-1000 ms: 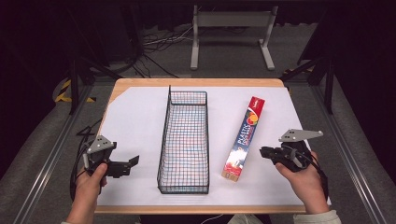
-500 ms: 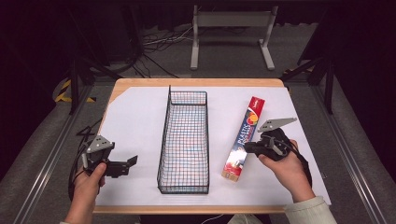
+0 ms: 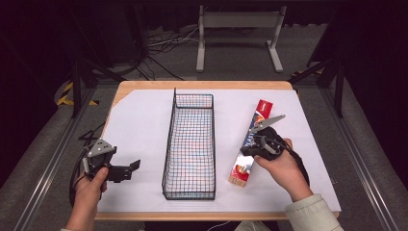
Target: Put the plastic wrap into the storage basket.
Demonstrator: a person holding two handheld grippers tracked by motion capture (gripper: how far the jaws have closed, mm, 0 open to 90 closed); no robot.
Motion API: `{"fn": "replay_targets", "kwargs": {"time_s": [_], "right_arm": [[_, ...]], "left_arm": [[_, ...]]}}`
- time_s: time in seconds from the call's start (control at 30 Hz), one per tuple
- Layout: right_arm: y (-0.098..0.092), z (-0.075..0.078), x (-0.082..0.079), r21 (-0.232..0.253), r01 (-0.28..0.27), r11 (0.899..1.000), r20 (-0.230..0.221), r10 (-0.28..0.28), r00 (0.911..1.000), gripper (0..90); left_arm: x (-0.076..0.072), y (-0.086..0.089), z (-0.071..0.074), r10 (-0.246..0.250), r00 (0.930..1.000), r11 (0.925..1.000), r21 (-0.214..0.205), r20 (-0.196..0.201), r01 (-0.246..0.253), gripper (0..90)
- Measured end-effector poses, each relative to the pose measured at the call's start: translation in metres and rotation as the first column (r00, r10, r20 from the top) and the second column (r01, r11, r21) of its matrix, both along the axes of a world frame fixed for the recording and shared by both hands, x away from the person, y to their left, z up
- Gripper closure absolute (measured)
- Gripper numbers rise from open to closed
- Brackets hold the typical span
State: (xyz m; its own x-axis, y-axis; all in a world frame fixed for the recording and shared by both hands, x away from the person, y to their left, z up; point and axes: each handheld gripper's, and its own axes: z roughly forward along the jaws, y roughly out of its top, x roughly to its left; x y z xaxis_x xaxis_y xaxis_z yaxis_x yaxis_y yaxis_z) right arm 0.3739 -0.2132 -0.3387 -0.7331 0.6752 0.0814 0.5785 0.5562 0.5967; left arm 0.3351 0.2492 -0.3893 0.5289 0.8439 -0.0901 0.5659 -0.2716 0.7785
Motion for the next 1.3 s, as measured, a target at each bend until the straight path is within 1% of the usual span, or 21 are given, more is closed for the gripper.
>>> {"fn": "replay_targets", "kwargs": {"time_s": [0.1,0.2,0.23,0.33,0.5,0.53,0.6,0.63,0.67,0.7,0.73,0.83,0.9,0.93,0.97,1.03,1.2,1.23,1.27,1.3], "right_arm": [[0.008,-0.003,0.003,-0.024,-0.020,1.000,-0.013,0.020,0.9997,90.0],[0.014,-0.008,0.005,-0.044,-0.028,0.999,-0.020,0.027,0.9994,90.0],[0.014,-0.008,0.005,-0.044,-0.028,0.999,-0.020,0.027,0.9994,90.0],[0.022,-0.013,0.008,-0.055,-0.035,0.998,-0.033,0.033,0.9989,90.0],[0.031,-0.019,0.010,-0.072,-0.047,0.996,-0.034,0.045,0.9984,90.0],[0.035,-0.022,0.010,-0.084,-0.051,0.995,-0.037,0.048,0.9982,90.0],[0.036,-0.024,0.011,-0.085,-0.055,0.995,-0.038,0.052,0.9979,90.0],[0.040,-0.028,0.011,-0.080,-0.060,0.995,-0.053,0.056,0.9970,90.0],[0.040,-0.028,0.011,-0.080,-0.060,0.995,-0.053,0.056,0.9970,90.0],[0.041,-0.031,0.011,-0.074,-0.066,0.995,-0.071,0.061,0.9956,90.0],[0.045,-0.035,0.011,-0.087,-0.071,0.994,-0.081,0.064,0.9946,90.0],[0.048,-0.038,0.011,-0.089,-0.079,0.993,-0.088,0.071,0.9936,90.0],[0.051,-0.040,0.011,-0.099,-0.082,0.992,-0.093,0.073,0.9930,90.0],[0.053,-0.042,0.011,-0.107,-0.090,0.990,-0.107,0.079,0.9912,90.0],[0.053,-0.042,0.011,-0.107,-0.090,0.990,-0.107,0.079,0.9912,90.0],[0.057,-0.047,0.011,-0.122,-0.099,0.988,-0.146,0.081,0.9860,90.0],[0.059,-0.053,0.011,-0.132,-0.102,0.986,-0.163,0.080,0.9835,90.0],[0.060,-0.055,0.011,-0.143,-0.099,0.985,-0.176,0.073,0.9817,90.0],[0.060,-0.057,0.011,-0.147,-0.104,0.984,-0.176,0.077,0.9814,90.0],[0.060,-0.057,0.011,-0.144,-0.101,0.984,-0.185,0.074,0.9800,90.0]], "left_arm": [[0.000,0.000,0.000,-0.001,1.0000,1.0000,-0.003,-0.003,0.001,0.8],[0.001,0.000,0.000,-0.004,1.0000,1.0000,-0.002,-0.001,0.004,0.8],[0.001,0.000,0.000,-0.004,1.0000,1.0000,-0.002,-0.001,0.004,0.8],[0.001,0.001,0.000,-0.001,1.0000,1.0000,-0.005,-0.004,0.001,0.8],[0.001,0.004,0.002,0.004,1.0000,1.0000,-0.009,0.004,-0.004,0.8],[0.001,0.005,0.002,0.010,0.9999,0.9998,-0.017,0.007,-0.010,0.8],[0.001,0.006,0.003,0.011,0.9999,0.9998,-0.014,0.006,-0.011,0.8],[0.001,0.006,0.003,0.013,0.9999,0.9998,-0.016,0.005,-0.013,0.8],[0.001,0.006,0.003,0.012,0.9999,0.9998,-0.018,0.006,-0.012,0.8],[0.001,0.007,0.003,0.010,0.9999,0.9998,-0.018,0.006,-0.010,0.8],[0.001,0.007,0.003,0.010,0.9999,0.9998,-0.017,0.008,-0.010,0.8],[0.001,0.007,0.004,0.010,0.9999,0.9998,-0.018,0.009,-0.010,0.8],[0.001,0.008,0.004,0.013,0.9999,0.9997,-0.018,0.008,-0.013,0.8],[0.001,0.008,0.004,0.012,0.9999,0.9998,-0.016,0.008,-0.012,0.8],[0.001,0.008,0.004,0.012,0.9999,0.9998,-0.016,0.008,-0.012,0.8],[0.001,0.008,0.003,0.009,1.0000,0.9998,-0.016,0.005,-0.009,0.8],[0.001,0.008,0.003,0.007,1.0000,0.9999,-0.015,0.004,-0.007,0.8],[0.001,0.008,0.003,0.008,1.0000,0.9999,-0.015,0.002,-0.008,0.8],[0.001,0.008,0.003,0.010,0.9999,0.9999,-0.013,0.004,-0.010,0.8],[0.002,0.008,0.002,0.010,0.9999,0.9999,-0.013,0.003,-0.010,0.8]]}}
